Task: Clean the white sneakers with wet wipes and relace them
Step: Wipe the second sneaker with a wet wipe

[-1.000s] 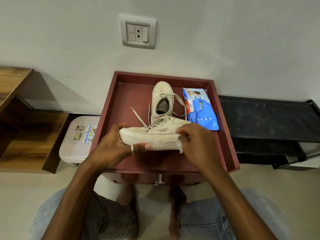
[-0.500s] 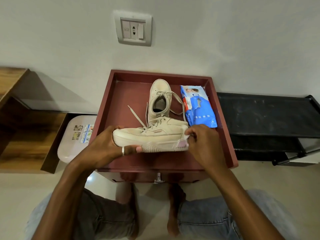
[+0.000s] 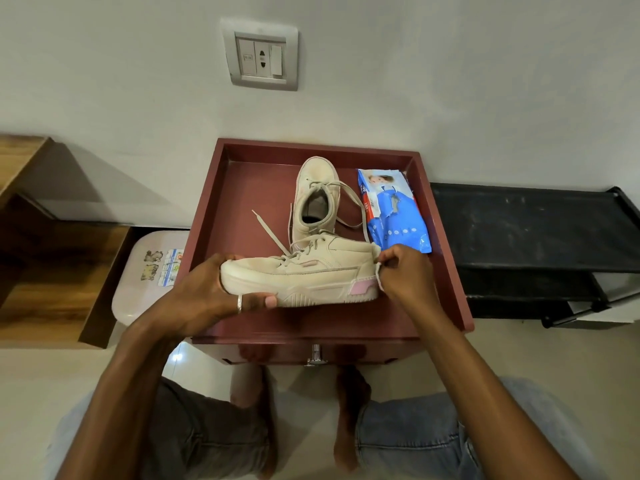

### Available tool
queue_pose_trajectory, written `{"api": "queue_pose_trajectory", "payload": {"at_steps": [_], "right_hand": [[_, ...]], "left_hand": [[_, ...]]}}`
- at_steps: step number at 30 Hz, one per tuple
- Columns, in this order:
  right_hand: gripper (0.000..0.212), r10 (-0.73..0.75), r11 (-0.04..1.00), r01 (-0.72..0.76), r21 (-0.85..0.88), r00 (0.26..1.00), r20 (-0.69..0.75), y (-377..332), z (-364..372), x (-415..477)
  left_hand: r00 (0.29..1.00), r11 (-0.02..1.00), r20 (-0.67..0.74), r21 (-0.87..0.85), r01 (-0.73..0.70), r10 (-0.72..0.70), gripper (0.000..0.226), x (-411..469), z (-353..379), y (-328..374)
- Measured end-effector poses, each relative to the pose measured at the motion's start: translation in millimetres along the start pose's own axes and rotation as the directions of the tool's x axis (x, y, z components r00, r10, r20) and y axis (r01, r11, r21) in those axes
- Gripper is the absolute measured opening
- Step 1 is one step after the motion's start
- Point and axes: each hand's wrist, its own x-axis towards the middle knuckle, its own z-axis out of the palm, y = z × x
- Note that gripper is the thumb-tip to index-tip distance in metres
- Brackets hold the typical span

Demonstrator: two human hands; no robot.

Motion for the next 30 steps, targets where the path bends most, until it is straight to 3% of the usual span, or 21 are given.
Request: {"api": "queue_pose_trajectory", "payload": {"at_steps": [3, 6, 11, 14, 17, 21, 25, 30], "right_hand": [[0.031, 0.172, 0.971, -0.186, 0.154, 0.98, 0.097, 9.5, 12.3, 6.2], [0.026, 0.187, 0.944, -0.196, 0.265, 0.981, 0.057, 6.0, 12.4, 1.8], [0.019, -0.062, 0.996, 0.055, -0.073, 0.994, -0.09, -8.8, 2.0, -29.8], [0.016, -0.182, 0.975, 0.154, -0.157, 0.966, -0.182, -18.8, 1.1, -46.7], [0.018, -0.352, 0.925, 0.318, -0.21, 0.924, -0.152, -35.1, 5.9, -62.3], [0.018, -0.532, 0.842, 0.523, -0.135, 0.846, -0.04, -64.2, 16.2, -81.0], [0.018, -0.604, 0.796, 0.597, 0.102, 0.795, 0.058, -92.0, 23.3, -84.1], [0.02, -0.659, 0.747, 0.644, 0.162, 0.749, 0.062, -127.9, 26.2, -80.6]], "left_hand": [[1.0, 1.0, 0.003, 0.001, -0.002, 0.002, 0.092, -0.9, 0.6, 2.2], [1.0, 1.0, -0.026, -0.007, 0.001, -0.001, 0.098, -2.0, 1.0, 5.3], [0.998, 1.0, -0.067, -0.027, 0.01, -0.012, 0.097, -9.7, 4.3, 16.1], [0.995, 0.999, -0.101, -0.044, 0.016, -0.02, 0.1, -11.9, 6.3, 22.0], [0.989, 0.997, -0.143, -0.081, 0.018, -0.029, 0.098, -14.7, 11.5, 29.0], [0.984, 0.993, -0.176, -0.12, 0.014, -0.036, 0.114, -21.4, 18.8, 39.9], [0.969, 0.992, -0.245, -0.128, 0.002, -0.034, 0.126, -26.5, 26.5, 42.2], [0.928, 0.936, -0.369, -0.345, -0.075, -0.062, 0.103, -28.6, 48.0, 49.8]]}}
